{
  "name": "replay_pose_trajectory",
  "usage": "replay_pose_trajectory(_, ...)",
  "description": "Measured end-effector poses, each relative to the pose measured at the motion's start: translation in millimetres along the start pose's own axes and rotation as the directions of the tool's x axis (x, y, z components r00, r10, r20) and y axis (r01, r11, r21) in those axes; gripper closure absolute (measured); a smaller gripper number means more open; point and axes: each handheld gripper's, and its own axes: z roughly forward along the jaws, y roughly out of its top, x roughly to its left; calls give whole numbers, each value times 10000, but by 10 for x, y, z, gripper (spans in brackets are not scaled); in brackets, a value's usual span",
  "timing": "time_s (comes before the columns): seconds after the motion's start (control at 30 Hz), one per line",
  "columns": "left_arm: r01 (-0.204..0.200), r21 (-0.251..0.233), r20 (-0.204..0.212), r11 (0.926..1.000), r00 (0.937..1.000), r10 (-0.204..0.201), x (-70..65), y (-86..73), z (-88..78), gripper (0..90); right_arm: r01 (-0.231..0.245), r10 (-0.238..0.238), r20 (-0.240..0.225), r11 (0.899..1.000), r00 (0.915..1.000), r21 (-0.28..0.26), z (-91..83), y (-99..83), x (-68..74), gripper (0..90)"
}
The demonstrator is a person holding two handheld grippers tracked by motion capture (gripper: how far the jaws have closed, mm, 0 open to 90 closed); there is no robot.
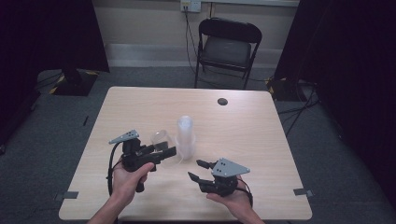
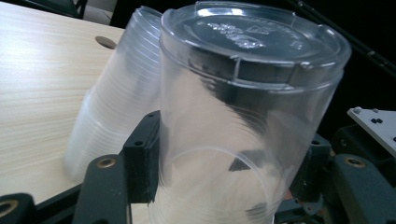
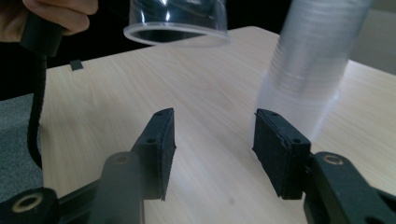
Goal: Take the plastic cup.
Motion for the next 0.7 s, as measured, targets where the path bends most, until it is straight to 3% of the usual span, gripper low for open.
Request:
replay_pose_trajectory(0.13,92,73,103,9999,9999,-93,-26,7,0,403,341,-341,18,9989,9994,-316,35,43,23,502)
replay_pose_trajectory(0.23,533,79,458,9985,9975,-536,-30,9,4,417,566,-558,143,9962,9983,-656,57,86,26,528)
replay_pose_trajectory(0.37,717,133,623,9973,9954,-724,-32,8,14,421,671,-658,177,9943,9977,-834,67,117,40,551)
replay_pose_trajectory(0.57,1380,150,1204,9903,9830,-1388,-35,6,31,429,787,-774,146,9872,9969,-1385,84,192,59,572)
replay_pose_trajectory(0.7,1379,154,1277,9903,9821,-1388,-32,7,28,434,822,-816,105,9822,9966,-1687,80,225,72,579)
